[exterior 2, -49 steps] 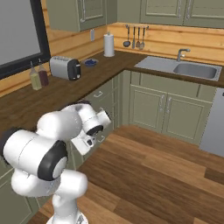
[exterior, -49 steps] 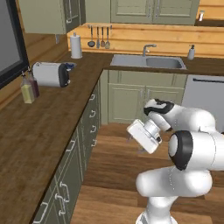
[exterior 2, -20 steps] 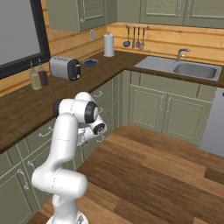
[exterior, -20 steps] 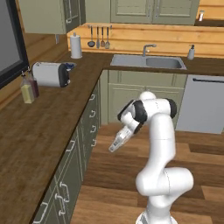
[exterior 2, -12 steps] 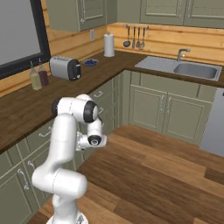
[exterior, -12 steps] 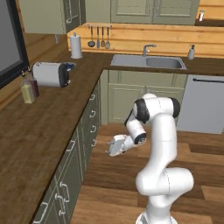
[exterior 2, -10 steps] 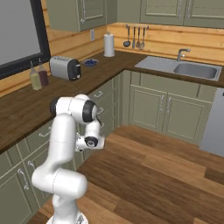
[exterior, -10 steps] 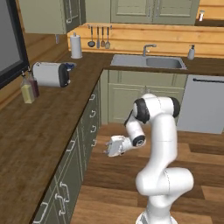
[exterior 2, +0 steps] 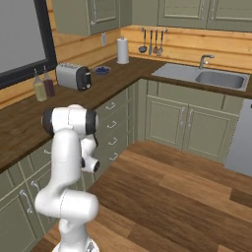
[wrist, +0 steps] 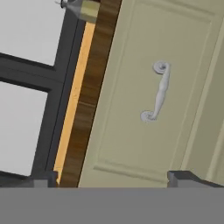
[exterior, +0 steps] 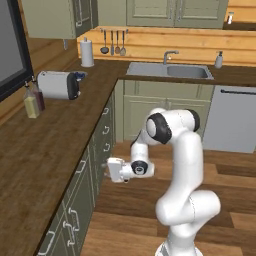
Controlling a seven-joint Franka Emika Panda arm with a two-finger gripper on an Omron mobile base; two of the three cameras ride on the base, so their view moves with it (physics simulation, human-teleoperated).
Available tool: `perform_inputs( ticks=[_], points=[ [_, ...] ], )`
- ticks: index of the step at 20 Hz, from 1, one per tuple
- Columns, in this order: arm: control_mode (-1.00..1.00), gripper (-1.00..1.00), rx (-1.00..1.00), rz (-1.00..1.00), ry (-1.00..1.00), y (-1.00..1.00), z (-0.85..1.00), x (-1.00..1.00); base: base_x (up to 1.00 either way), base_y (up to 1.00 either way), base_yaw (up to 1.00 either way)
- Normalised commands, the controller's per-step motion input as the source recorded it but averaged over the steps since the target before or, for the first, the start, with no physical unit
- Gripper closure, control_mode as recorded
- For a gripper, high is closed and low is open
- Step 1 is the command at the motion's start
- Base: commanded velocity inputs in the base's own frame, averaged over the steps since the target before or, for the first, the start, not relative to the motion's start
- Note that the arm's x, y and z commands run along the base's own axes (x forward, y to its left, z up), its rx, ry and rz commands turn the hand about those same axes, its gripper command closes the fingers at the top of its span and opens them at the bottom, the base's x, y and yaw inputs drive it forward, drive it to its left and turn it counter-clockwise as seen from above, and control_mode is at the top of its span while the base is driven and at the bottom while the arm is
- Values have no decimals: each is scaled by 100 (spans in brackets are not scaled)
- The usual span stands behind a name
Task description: Take a straw from the drawer in front and place it inside the glass cup on the dining counter.
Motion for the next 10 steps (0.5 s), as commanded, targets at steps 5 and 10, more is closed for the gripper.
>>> perform_inputs(
  ticks=[5,10],
  points=[
    [-100,-100,-8,-12,10,29,-21,33,0,0,0],
    [-100,-100,-4,-3,16,31,-16,50,0,0,0]
  ],
)
